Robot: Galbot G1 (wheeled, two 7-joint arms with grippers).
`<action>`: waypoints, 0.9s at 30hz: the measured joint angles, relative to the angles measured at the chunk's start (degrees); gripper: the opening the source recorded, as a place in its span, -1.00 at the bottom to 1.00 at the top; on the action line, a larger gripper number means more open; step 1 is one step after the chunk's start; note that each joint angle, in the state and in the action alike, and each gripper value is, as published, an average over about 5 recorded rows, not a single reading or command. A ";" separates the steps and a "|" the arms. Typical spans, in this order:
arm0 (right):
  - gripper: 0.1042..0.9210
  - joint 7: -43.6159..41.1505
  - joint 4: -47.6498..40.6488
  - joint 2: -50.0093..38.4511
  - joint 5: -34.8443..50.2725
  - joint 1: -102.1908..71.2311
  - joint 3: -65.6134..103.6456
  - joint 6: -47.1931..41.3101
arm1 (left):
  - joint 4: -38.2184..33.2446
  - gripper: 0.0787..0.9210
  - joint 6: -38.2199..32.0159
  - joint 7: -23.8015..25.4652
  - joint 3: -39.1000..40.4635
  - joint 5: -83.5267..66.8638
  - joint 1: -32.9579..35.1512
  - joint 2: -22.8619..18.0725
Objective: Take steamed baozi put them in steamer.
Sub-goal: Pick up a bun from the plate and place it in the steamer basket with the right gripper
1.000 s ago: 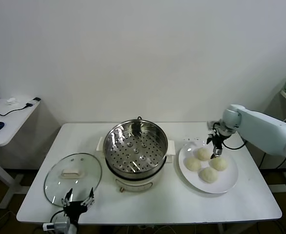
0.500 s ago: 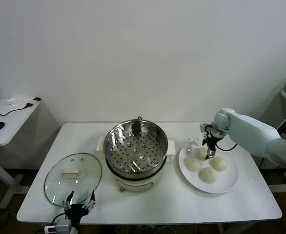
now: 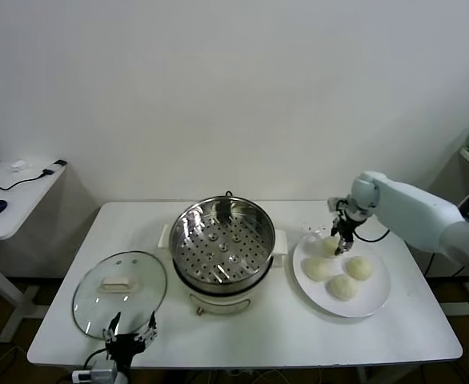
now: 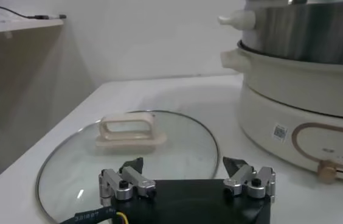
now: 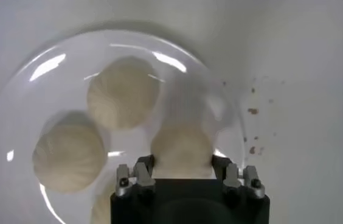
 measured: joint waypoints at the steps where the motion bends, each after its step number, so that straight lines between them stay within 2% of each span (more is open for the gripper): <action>1: 0.34 -0.26 1.10 0.17 0.75 2.00 -0.93 0.55 | -0.18 0.77 0.07 0.04 0.07 0.02 0.03 0.00; 15: 0.34 -2.86 15.55 13.24 9.92 22.38 -8.64 13.07 | -2.45 0.77 0.49 0.07 0.32 -0.80 0.29 0.34; 21: 0.34 -2.38 16.23 18.80 4.22 22.28 -9.73 22.07 | -3.16 0.77 0.31 0.05 -0.09 -0.76 0.52 0.53; 27: 0.33 -1.42 10.22 23.61 -5.64 17.47 -8.02 31.54 | -3.21 0.77 0.08 0.01 -0.27 -0.95 0.38 0.66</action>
